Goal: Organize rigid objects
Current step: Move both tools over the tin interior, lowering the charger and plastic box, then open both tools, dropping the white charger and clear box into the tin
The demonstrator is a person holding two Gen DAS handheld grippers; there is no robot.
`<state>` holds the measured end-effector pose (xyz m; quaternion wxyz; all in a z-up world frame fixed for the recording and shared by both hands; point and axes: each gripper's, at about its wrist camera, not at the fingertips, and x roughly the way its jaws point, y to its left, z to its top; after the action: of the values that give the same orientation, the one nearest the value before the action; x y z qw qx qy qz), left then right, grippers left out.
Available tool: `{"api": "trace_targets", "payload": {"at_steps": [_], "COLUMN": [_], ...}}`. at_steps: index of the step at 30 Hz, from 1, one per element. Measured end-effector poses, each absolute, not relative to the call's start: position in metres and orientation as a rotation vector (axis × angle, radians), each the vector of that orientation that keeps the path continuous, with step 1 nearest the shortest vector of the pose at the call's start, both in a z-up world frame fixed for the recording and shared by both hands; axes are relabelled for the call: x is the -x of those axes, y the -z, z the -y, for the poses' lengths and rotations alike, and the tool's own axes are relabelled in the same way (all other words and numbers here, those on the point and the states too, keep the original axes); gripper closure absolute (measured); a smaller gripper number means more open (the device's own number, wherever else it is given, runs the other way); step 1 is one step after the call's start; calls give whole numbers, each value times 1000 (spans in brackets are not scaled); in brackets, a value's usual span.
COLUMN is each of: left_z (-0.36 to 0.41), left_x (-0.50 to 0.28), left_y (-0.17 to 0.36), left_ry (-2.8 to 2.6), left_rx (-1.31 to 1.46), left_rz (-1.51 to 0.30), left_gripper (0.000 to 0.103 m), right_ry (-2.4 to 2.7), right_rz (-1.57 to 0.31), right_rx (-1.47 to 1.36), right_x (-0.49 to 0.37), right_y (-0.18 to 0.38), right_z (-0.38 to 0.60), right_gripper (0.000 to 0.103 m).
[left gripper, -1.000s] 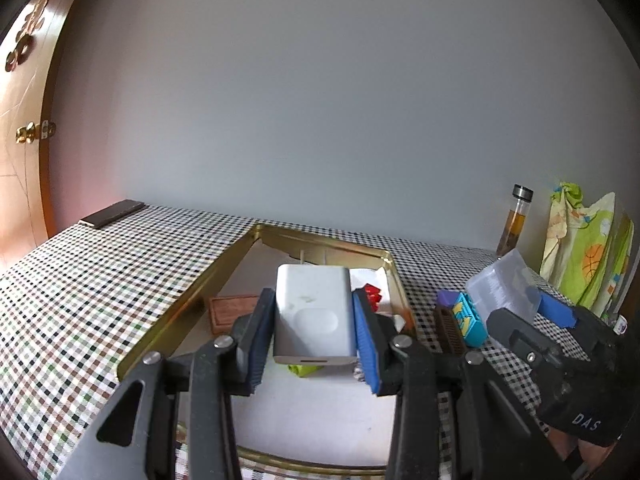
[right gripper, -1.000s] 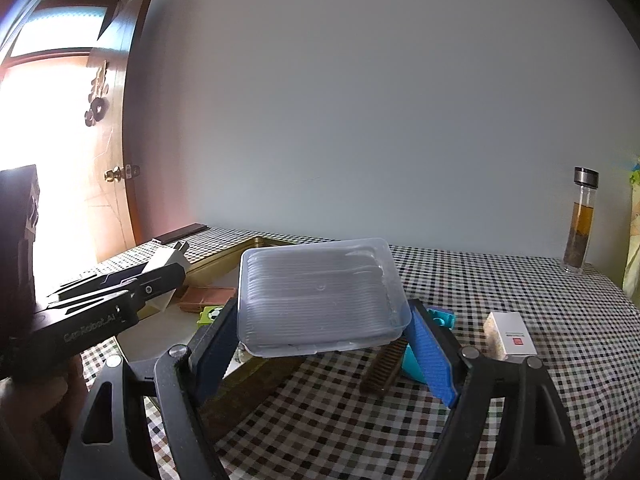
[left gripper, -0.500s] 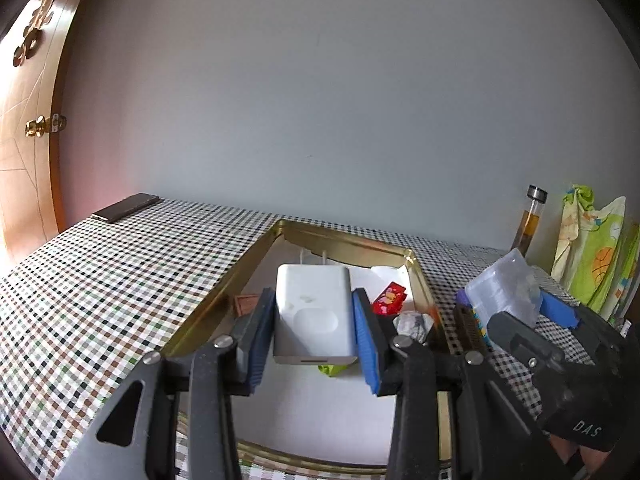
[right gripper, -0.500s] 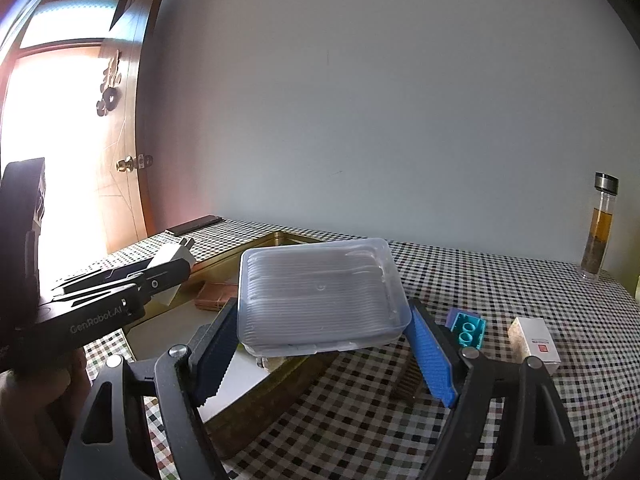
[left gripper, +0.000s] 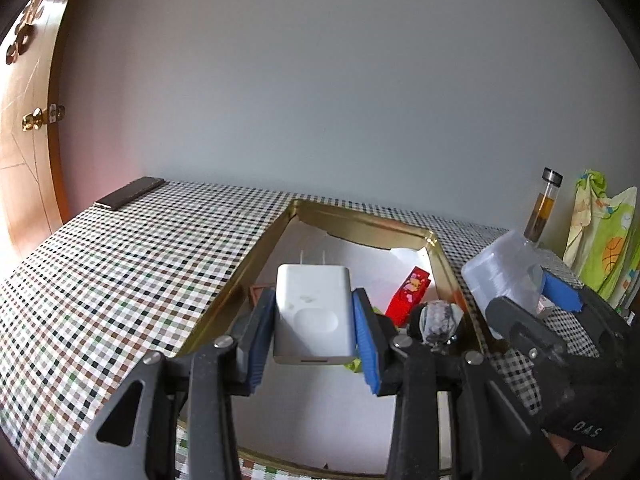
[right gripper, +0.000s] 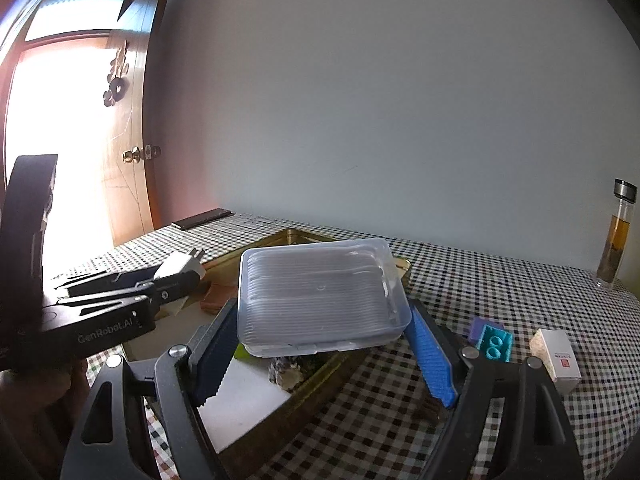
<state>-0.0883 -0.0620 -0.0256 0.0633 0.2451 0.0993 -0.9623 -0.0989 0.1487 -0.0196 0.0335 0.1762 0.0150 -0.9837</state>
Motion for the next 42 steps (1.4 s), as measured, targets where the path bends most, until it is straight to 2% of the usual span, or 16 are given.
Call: {"api": "trace_targets", "payload": {"at_steps": [38, 39, 40, 42], "left_z": [67, 66, 65, 67], "left_x": [124, 124, 123, 122], "left_y": [28, 29, 28, 29], "left_ry": [2850, 2847, 2831, 2806], "left_rx": [-958, -955, -946, -940], "left_rz": [-163, -155, -144, -148], "left_gripper": [66, 69, 68, 54], "right_ry": [2943, 2937, 2923, 2895], "right_rz": [7, 8, 9, 19], "right_rx": [-702, -709, -726, -762], "right_x": [166, 167, 169, 173], "right_y": [15, 16, 18, 22], "right_z": [-137, -136, -135, -135], "right_gripper": [21, 21, 21, 21]}}
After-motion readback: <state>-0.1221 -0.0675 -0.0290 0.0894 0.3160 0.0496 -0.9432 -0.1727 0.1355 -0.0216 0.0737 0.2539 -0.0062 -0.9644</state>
